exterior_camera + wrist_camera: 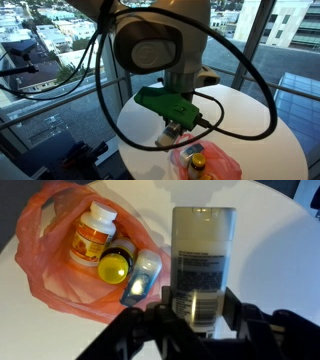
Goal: Move the white and blue bottle from the table to the plastic bag
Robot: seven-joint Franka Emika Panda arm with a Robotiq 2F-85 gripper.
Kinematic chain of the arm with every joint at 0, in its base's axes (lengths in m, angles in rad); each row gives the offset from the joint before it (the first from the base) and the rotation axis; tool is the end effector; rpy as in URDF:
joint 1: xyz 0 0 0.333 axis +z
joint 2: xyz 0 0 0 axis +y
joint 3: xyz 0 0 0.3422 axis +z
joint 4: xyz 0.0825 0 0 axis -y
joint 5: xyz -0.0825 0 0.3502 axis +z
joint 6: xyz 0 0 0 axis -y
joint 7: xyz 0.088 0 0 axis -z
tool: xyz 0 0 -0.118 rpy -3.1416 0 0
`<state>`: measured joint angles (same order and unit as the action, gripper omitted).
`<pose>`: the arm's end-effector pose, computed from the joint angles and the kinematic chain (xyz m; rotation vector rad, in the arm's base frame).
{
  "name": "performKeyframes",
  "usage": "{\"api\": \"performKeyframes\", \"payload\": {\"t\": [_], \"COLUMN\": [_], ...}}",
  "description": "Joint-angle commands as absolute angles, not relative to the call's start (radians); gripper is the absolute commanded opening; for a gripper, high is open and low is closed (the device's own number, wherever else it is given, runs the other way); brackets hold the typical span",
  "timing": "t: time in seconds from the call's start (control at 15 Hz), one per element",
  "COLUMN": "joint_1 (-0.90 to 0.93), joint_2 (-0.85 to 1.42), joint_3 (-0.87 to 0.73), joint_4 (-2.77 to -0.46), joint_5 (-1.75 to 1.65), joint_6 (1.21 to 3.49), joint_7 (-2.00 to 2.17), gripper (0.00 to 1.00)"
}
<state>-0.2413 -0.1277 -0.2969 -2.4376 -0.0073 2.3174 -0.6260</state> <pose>0.3787 -0.2276 0.3882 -3.1124 -0.1479 -0.0300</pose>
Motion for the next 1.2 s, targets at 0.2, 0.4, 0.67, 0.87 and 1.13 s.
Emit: {"api": "performKeyframes", "payload": {"t": [0.2,0.4,0.67,0.87,1.13], "joint_1": [-0.292,-0.316,-0.346,-0.369,-0.396], "joint_2": [-0.076,-0.038,0.032,0.083,0.141], "joint_3": [-0.347,-0.37,-0.387,-0.386,-0.376], "joint_4": [-2.404,-2.38,-2.343,-2.312,-2.275], "joint_5": [-0.006,0.002,0.014,0.04,0.058], "joint_6": [2.35,2.371,2.413,2.426,2.419], "joint_7": [-0.581,-0.57,-0.556,-0.565,-0.569], "gripper": [0.26,0.26,0.26,0.26,0.26]}}
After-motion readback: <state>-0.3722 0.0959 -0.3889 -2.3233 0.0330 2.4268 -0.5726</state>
